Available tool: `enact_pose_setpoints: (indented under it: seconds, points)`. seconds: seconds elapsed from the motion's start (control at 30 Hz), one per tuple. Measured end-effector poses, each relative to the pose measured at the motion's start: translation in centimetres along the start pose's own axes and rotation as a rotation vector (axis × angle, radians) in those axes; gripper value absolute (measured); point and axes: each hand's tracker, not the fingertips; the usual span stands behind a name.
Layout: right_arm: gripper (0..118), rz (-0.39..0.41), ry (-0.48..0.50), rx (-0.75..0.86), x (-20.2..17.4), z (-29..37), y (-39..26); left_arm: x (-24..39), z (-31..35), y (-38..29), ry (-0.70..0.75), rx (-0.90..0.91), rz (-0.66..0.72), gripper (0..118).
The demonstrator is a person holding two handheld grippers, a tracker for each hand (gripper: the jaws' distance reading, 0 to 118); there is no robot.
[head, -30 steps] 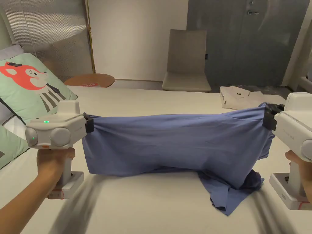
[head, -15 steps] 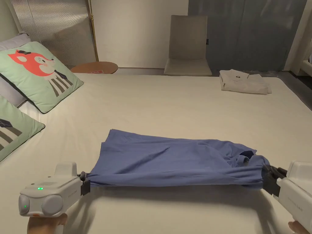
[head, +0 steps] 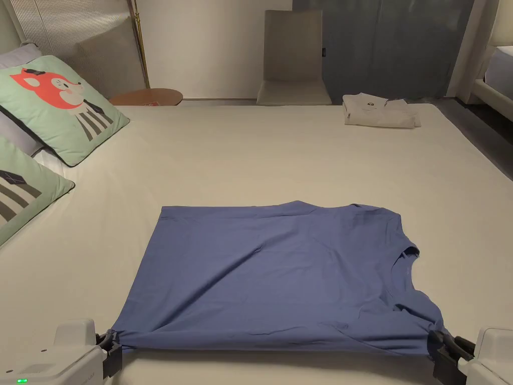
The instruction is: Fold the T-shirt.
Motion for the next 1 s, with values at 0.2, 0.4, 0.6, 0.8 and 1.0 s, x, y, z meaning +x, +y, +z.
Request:
enact_pose_setpoints:
  seconds: [0.2,0.4,0.6,0.8,1.0]
  points:
    - [5,-0.029,-0.062,-0.125,0.0,0.3,-3.7,-0.4,1.0,-3.2,0.015,-0.050,0.007,3]
    - [5,0.002,-0.121,-0.240,-0.8,-1.9,-5.3,0.3,0.8,-4.0,0.038,-0.068,-0.005,3]
    - [50,-0.023,-0.120,-0.186,-1.3,-0.7,-1.8,1.8,2.2,-1.7,0.041,-0.083,-0.006,61]
    - [105,0.065,-0.092,0.094,-5.4,2.0,5.4,5.8,6.3,4.5,-0.049,0.194,0.019,109]
    - [105,0.124,-0.074,0.329,-8.7,4.7,10.1,9.7,10.0,8.9,-0.067,0.457,-0.041,108]
